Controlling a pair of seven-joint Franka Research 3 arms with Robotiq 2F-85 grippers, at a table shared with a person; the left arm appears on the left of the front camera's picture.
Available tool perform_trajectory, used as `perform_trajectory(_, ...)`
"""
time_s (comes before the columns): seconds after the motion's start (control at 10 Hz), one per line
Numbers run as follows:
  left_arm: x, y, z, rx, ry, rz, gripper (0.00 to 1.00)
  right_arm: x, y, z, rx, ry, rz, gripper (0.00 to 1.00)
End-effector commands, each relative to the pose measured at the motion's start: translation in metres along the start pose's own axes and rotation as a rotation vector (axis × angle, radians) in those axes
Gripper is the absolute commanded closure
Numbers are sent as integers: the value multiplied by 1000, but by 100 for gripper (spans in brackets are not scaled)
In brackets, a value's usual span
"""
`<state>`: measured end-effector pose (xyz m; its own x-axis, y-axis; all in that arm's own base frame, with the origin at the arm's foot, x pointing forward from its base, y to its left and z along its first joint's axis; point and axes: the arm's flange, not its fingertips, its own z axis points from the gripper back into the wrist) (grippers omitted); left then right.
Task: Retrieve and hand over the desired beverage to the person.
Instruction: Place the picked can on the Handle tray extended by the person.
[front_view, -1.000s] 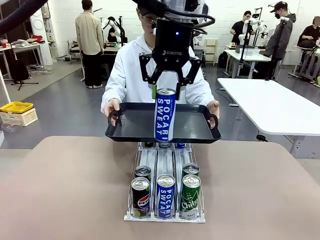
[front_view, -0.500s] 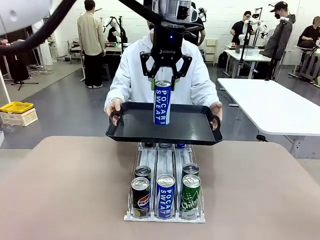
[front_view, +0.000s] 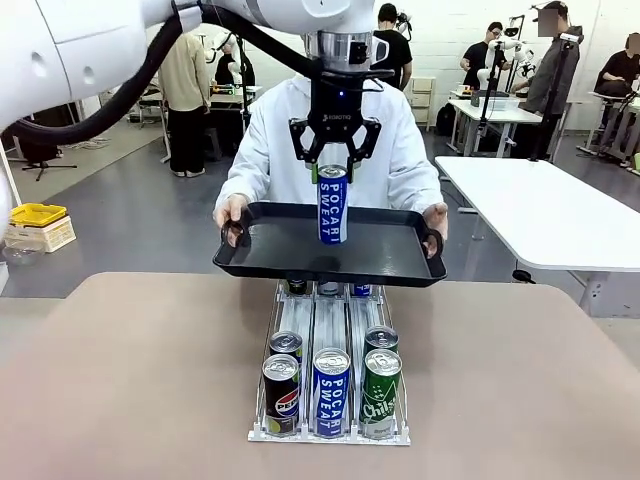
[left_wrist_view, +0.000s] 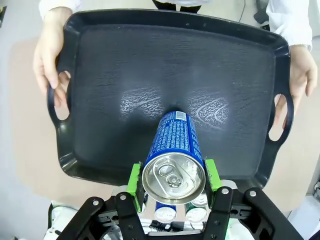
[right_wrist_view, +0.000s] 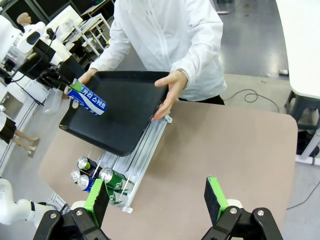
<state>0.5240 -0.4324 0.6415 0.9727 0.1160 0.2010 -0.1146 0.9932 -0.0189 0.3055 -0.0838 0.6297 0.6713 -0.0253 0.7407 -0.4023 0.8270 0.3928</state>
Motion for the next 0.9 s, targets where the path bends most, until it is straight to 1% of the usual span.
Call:
perform_trajectory(0.0, 13, -11, 7, -2, -6, -26, 42, 0, -2, -2, 27, -4, 6, 0)
perform_trajectory(0.4, 18, -20, -13, 58, 33, -22, 42, 0, -2, -2, 27, -4, 6, 0)
perform_trajectory(0.7, 18, -21, -16, 63, 37, -28, 42, 0, -2, -2, 27, -4, 6, 0)
perform_trajectory(0.8, 18, -20, -16, 62, 36, -31, 24, 0, -2, -2, 27, -4, 6, 0)
